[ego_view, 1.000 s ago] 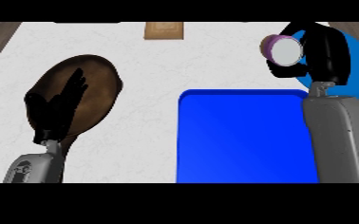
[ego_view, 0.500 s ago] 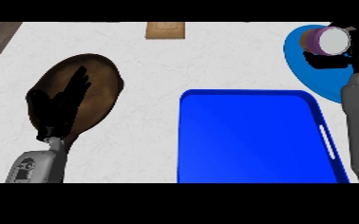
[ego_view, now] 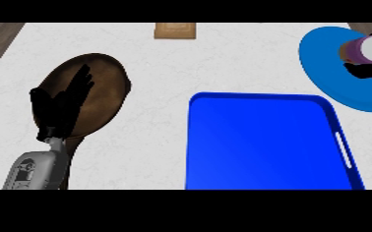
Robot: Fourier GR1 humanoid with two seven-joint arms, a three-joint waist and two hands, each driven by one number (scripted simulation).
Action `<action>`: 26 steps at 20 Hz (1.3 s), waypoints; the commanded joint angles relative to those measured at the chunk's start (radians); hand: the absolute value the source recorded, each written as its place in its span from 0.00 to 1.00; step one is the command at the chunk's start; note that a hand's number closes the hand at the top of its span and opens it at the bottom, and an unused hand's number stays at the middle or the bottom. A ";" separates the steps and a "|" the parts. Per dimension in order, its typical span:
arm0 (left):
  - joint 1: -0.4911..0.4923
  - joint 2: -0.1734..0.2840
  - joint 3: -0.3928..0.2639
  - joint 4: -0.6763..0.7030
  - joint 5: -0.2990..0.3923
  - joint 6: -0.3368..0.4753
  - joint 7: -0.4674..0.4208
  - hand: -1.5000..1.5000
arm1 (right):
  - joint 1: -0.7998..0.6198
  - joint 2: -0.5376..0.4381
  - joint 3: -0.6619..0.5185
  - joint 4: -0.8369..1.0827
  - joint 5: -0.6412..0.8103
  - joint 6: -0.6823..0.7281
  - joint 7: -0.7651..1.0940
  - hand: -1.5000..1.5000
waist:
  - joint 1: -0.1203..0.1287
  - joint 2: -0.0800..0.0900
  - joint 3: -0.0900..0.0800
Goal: Pick the can from the tray and place it in the plate
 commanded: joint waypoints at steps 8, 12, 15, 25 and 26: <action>0.032 -0.039 -0.035 -0.021 -0.030 0.018 -0.007 0.50 | -0.078 -0.096 -0.081 0.336 -0.096 0.105 -0.265 0.00 | 0.015 0.003 0.002; -0.024 -0.017 -0.006 0.015 -0.022 0.015 0.007 0.50 | -0.087 -0.063 -0.118 0.269 -0.156 0.054 -0.409 0.00 | -0.003 -0.001 0.001; 0.006 -0.014 -0.001 0.006 -0.016 0.008 0.000 0.50 | -0.123 -0.071 -0.193 0.250 -0.265 0.151 -0.530 0.00 | -0.005 -0.005 0.001; 0.031 -0.006 0.018 0.005 -0.002 -0.008 -0.003 0.50 | -0.168 -0.151 -0.318 0.357 -0.467 0.510 -0.311 0.00 | -0.017 -0.009 -0.001; 0.007 -0.011 0.018 0.021 -0.003 -0.005 -0.010 0.50 | -0.181 -0.187 -0.321 0.371 -0.477 0.564 -0.283 0.00 | -0.019 -0.007 -0.001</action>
